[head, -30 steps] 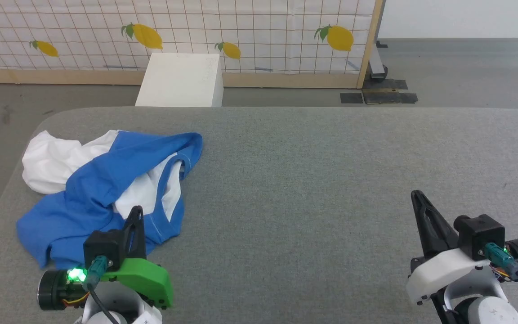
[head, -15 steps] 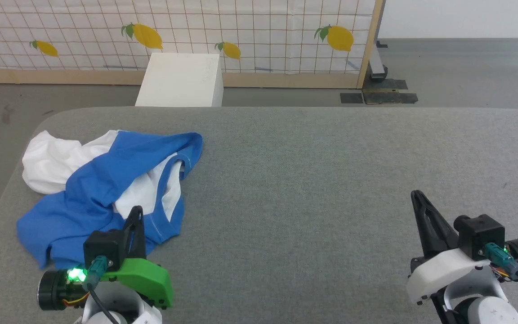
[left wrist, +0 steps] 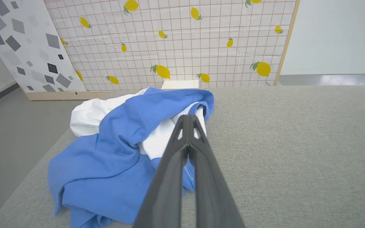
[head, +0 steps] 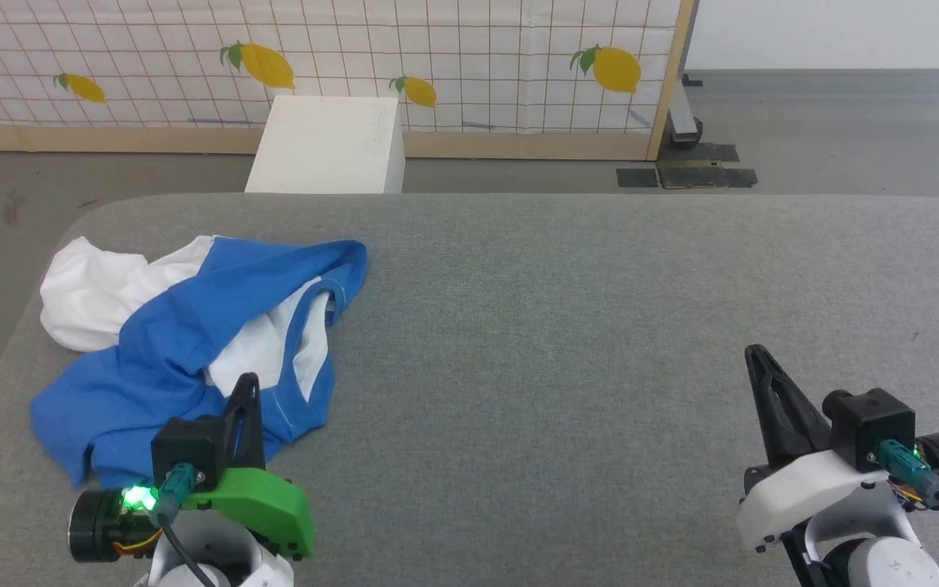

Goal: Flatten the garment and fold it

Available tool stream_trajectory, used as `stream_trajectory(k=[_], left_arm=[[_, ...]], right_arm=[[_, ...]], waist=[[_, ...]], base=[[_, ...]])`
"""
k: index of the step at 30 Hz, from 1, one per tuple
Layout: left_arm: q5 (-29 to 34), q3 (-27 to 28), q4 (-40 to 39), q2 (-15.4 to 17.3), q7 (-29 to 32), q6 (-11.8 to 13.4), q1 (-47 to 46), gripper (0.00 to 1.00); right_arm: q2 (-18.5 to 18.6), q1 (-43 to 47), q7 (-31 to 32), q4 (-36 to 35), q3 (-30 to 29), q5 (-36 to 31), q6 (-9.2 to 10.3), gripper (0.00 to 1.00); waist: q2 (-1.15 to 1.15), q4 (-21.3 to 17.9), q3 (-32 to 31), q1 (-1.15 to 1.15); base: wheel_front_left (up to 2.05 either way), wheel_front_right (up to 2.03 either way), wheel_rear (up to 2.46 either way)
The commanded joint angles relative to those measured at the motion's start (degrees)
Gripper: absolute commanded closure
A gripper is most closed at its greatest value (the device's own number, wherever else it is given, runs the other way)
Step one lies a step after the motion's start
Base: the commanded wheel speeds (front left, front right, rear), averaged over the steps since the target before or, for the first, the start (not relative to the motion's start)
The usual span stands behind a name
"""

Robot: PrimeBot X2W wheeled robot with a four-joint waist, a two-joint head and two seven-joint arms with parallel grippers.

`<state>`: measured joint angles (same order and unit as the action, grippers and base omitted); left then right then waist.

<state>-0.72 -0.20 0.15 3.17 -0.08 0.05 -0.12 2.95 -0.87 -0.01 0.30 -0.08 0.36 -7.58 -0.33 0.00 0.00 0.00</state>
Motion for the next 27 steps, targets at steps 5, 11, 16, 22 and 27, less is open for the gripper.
stream_trajectory(k=[5, 11, 16, 22, 27], left_arm=[[0.7, 0.2, -0.1, -0.3, 0.1, 0.0, 0.1, 1.0], [-0.1, -0.1, 0.0, 0.0, 0.0, 0.0, 0.0, 0.0], [-0.7, -0.7, 0.5, 0.0, -0.6, 0.3, -0.1, 0.0], [-1.2, -1.4, 1.1, 0.0, -1.3, 0.8, -0.3, 0.0], [-1.6, -1.9, 1.6, 0.0, -1.9, 1.2, -0.6, 0.0]], right_arm=[[-0.1, 0.9, 0.0, -0.3, 0.1, -0.4, 0.09, 1.0], [0.0, 0.0, 0.0, 0.0, 0.0, 0.0, 0.0, 0.0], [0.0, 0.4, -0.6, 0.4, -0.4, 0.9, 0.0, 0.0], [0.0, 0.7, -1.3, 0.8, -1.0, 1.9, 0.01, 0.0], [0.0, 1.0, -1.9, 1.2, -1.4, 2.6, 0.01, 0.0]], waist=[[0.33, 0.0, 0.0, 0.0], [0.0, 0.0, 0.0, 0.0], [0.01, 0.0, 0.1, 0.0], [0.03, -0.1, 0.2, 0.0], [0.04, -0.1, 0.4, 0.0]], base=[[0.0, 0.0, 0.0], [0.0, 0.0, 0.0], [0.0, 0.0, 0.0], [0.0, 0.0, 0.0], [0.0, 0.0, 0.0]])
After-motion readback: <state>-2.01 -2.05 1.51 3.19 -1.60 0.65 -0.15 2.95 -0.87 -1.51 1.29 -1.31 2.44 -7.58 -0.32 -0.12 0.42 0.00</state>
